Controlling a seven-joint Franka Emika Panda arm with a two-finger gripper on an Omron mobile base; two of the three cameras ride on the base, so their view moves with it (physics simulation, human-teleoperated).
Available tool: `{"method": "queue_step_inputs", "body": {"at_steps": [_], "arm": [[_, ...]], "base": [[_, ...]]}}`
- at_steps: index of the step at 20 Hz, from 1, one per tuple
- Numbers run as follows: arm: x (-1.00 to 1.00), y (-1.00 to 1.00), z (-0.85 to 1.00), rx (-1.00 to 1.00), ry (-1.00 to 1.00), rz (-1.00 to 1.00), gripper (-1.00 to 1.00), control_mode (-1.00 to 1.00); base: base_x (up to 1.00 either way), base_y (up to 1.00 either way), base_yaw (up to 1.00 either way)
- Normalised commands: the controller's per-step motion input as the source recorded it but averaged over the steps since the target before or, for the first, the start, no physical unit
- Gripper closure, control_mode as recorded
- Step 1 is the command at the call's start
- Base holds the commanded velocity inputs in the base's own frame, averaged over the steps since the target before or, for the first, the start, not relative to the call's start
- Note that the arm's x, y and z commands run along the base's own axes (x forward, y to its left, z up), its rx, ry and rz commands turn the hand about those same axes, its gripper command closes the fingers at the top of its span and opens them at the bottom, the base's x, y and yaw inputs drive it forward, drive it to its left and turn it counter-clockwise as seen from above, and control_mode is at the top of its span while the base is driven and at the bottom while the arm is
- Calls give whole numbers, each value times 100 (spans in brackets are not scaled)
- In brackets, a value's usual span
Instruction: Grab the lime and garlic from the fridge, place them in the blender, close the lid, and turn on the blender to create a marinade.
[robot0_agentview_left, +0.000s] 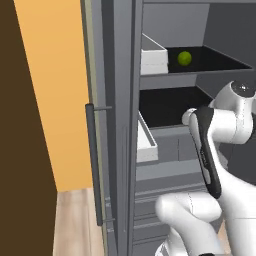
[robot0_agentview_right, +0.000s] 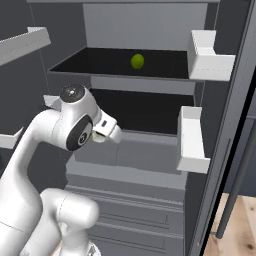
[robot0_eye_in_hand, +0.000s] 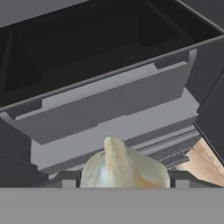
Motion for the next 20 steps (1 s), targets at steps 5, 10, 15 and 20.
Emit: {"method": "queue_step_inputs", "body": {"at_steps": [5,10,15,20], "arm": [[-49,0,-8,0,-5,0,100,-100],[-57,0,0,3,-8,0,100,100],[0,0,0,0,0,0,100,100],[0,0,0,0,0,0,100,100]], "base": [[0,0,0],[-40,0,0],[-100,1,-2],[-100,-2,-25]]}}
